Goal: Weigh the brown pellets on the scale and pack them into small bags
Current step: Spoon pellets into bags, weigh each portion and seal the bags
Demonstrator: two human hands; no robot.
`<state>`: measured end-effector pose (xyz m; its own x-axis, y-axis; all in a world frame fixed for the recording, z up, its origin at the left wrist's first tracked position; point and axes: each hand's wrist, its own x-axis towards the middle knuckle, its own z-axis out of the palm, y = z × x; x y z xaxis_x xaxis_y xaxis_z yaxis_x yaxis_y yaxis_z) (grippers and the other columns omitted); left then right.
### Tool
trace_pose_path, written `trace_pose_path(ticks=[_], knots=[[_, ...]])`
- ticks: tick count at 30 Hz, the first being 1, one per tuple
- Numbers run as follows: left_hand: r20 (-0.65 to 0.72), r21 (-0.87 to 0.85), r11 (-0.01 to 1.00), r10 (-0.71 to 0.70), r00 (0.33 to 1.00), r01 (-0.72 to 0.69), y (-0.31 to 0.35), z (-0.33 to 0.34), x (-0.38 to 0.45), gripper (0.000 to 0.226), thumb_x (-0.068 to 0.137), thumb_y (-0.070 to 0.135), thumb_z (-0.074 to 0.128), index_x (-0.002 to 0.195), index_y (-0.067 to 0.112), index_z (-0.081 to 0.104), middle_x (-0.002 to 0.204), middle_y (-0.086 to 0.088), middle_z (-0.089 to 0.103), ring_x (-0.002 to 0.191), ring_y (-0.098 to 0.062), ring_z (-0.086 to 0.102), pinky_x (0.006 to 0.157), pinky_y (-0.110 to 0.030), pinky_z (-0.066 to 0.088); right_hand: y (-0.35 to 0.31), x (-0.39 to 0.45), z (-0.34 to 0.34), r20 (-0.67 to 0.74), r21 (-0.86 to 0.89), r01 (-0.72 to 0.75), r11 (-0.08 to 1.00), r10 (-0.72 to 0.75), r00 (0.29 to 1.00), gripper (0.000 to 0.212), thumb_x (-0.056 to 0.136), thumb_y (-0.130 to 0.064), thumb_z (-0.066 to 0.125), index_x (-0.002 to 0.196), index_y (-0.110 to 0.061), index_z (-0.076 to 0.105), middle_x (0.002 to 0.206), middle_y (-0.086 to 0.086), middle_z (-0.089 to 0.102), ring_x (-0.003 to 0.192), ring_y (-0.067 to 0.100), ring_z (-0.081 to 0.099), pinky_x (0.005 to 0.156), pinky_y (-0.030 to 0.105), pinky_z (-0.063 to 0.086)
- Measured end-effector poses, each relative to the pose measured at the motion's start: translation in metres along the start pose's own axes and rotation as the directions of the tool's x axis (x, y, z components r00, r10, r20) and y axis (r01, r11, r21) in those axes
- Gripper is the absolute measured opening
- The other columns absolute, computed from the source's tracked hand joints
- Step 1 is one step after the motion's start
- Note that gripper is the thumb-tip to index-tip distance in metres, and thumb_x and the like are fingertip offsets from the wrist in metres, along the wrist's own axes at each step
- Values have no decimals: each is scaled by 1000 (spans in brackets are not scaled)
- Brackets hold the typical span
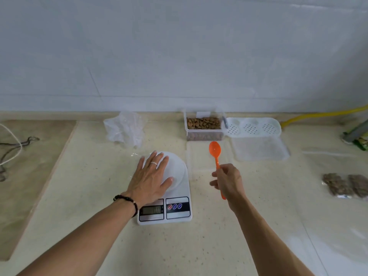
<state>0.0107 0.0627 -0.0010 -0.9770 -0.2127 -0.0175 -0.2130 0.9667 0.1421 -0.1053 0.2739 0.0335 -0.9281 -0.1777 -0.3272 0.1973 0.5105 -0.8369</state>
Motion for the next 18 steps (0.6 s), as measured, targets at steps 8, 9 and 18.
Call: trace_pose_path(ticks=[8,9,18], knots=[[108,-39,998,-44,993,49,-23,-2,22,102,71,74,2,154,15,12,162,-4,12,150,-21,1,120,-45,-1,-14,35,43,18,-160,-79,984,83,996,16,85,-21,61,93,-8,64,72,2,60,63,15,54,61,30,46],[124,-46,997,-49,991,55,-24,-2,24,103,71,75,2,154,15,11,162,-3,11,150,-20,0,120,-44,-2,-15,37,46,26,-164,-94,982,100,995,16,84,-21,62,89,-6,66,68,2,58,60,16,52,60,31,46],[206,-180,978,-70,976,108,-5,-19,45,129,65,86,51,153,12,-8,163,-4,-4,149,-15,-9,122,-42,-1,-48,52,36,342,95,-36,995,2,940,15,76,2,66,85,-8,74,54,-1,58,43,11,34,42,24,29]])
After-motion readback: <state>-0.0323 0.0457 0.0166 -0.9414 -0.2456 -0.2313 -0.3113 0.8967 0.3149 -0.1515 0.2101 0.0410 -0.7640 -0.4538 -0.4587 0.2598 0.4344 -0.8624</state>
